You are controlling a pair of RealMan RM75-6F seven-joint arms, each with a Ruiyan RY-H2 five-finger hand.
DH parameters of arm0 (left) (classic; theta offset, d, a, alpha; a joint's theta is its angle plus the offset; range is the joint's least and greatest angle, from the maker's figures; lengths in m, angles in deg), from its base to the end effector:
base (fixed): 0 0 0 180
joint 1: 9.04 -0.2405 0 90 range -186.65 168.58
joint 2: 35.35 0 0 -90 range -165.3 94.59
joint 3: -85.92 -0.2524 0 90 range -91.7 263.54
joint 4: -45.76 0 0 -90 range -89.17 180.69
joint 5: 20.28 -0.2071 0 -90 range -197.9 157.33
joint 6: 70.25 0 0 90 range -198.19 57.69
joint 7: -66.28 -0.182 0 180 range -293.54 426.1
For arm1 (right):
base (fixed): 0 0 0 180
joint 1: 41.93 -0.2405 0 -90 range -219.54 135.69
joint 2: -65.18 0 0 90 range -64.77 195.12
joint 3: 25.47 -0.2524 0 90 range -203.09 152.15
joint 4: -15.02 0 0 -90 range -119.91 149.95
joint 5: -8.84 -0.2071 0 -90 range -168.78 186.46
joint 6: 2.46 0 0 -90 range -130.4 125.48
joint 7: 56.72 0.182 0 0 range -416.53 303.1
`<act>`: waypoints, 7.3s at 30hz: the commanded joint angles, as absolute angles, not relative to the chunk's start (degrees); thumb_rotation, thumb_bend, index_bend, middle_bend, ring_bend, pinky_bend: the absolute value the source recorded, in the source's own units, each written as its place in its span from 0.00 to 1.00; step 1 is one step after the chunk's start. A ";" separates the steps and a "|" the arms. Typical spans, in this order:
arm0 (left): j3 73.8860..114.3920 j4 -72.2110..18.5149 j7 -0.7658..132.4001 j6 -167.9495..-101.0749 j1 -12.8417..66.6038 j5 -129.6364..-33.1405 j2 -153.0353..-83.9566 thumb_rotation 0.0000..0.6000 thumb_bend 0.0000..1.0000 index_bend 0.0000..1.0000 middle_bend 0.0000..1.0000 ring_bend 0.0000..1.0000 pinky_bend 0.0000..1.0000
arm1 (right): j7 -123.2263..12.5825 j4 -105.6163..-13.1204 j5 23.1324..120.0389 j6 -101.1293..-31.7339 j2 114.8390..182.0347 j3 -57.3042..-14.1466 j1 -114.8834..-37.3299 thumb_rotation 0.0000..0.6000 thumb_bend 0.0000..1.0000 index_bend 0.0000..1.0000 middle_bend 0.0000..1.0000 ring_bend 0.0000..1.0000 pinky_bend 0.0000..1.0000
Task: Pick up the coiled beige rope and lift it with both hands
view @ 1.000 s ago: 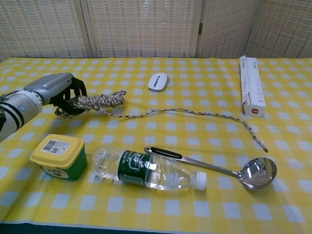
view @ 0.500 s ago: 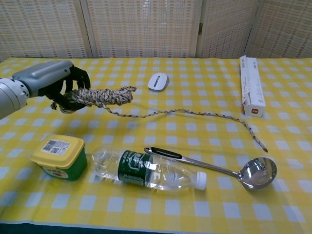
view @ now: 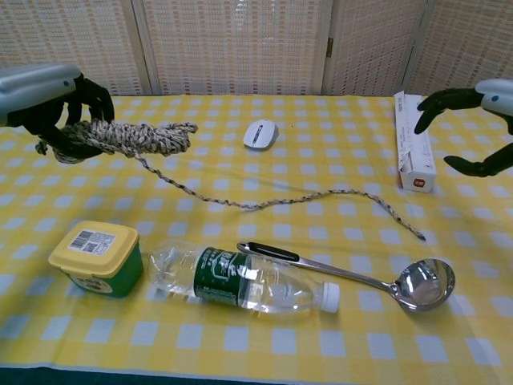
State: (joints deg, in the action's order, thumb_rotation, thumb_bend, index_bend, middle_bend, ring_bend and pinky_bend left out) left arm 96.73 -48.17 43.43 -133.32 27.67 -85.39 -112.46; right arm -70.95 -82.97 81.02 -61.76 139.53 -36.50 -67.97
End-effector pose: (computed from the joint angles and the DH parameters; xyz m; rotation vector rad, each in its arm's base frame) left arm -0.1623 0.3700 0.0534 -1.7195 -0.8243 -0.9195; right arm -0.1990 -0.3247 0.0505 1.7094 -1.0416 0.9337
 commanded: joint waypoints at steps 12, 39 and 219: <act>96.15 -52.05 43.63 -135.05 25.62 -84.79 -107.45 1.00 0.45 0.68 0.67 0.64 0.74 | -85.05 -72.69 67.23 -56.39 151.41 -38.70 -78.63 1.00 0.47 0.38 0.15 0.10 0.04; 95.30 -51.87 43.39 -134.59 26.11 -84.88 -109.25 1.00 0.45 0.68 0.67 0.64 0.74 | -90.44 -57.17 57.93 -54.67 163.99 -36.96 -85.63 1.00 0.47 0.47 0.16 0.11 0.04; 113.36 -59.57 96.52 -105.51 25.51 -97.14 -110.32 1.00 0.55 0.67 0.68 0.65 0.73 | -61.28 -79.15 62.88 -60.70 150.82 -45.77 -81.59 1.00 0.62 0.67 0.40 0.34 0.20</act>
